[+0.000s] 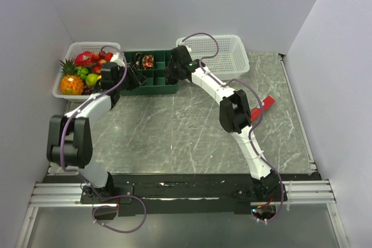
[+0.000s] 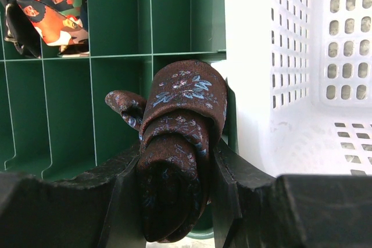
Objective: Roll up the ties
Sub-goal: Place the tie in the storage box.
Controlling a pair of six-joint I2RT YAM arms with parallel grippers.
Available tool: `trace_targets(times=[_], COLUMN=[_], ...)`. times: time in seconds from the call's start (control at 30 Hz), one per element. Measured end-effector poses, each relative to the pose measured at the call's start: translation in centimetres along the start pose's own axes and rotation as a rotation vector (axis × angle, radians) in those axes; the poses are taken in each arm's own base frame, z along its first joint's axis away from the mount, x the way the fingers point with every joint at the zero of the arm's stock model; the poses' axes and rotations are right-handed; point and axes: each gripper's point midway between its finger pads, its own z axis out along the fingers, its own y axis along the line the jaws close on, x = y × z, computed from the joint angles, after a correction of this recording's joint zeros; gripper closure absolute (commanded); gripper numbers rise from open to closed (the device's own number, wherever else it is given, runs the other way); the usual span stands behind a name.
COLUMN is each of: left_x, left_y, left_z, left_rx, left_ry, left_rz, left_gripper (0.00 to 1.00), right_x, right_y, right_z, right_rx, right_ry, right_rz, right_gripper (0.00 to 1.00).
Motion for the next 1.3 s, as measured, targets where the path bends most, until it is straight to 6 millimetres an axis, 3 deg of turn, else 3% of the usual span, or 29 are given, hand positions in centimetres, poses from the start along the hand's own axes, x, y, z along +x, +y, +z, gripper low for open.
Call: trace_targets(times=[0.03, 0.23, 0.37, 0.6, 0.83, 0.87, 1.23, 1.3], left_x=[-0.3, -1.4, 0.2, 2.5, 2.6, 2.6, 3.0, 3.2], left_y=[-0.2, -1.0, -1.6, -3.7, -4.5, -4.5, -4.8, -4.8], left_z=[0.7, 6.3, 9.8, 13.6, 15.6, 15.8, 17.1, 17.4], left_rx=[0.014, 0.100, 0.148, 0.244, 0.273, 0.274, 0.289, 0.293], left_ry=[0.001, 0.039, 0.093, 0.152, 0.149, 0.150, 0.165, 0.168], left_rz=[0.001, 0.001, -0.003, -0.020, -0.027, -0.031, -0.048, -0.051], left_gripper=[0.99, 0.99, 0.99, 0.99, 0.99, 0.99, 0.99, 0.99], right_x=[0.0, 0.1, 0.2, 0.3, 0.2, 0.1, -0.1, -0.1], right_y=[0.0, 0.0, -0.1, -0.2, -1.2, -1.3, -2.2, -2.4], right_z=[0.0, 0.0, 0.1, 0.2, 0.4, 0.4, 0.6, 0.6], right_rx=[0.001, 0.003, 0.004, 0.008, 0.030, 0.032, 0.042, 0.044], right_ry=[-0.001, 0.000, 0.002, 0.001, -0.005, -0.006, -0.011, -0.012], right_rz=[-0.001, -0.007, -0.008, -0.005, -0.009, -0.013, -0.042, -0.044], right_gripper=[1.00, 1.00, 0.99, 0.98, 0.90, 0.82, 0.59, 0.50])
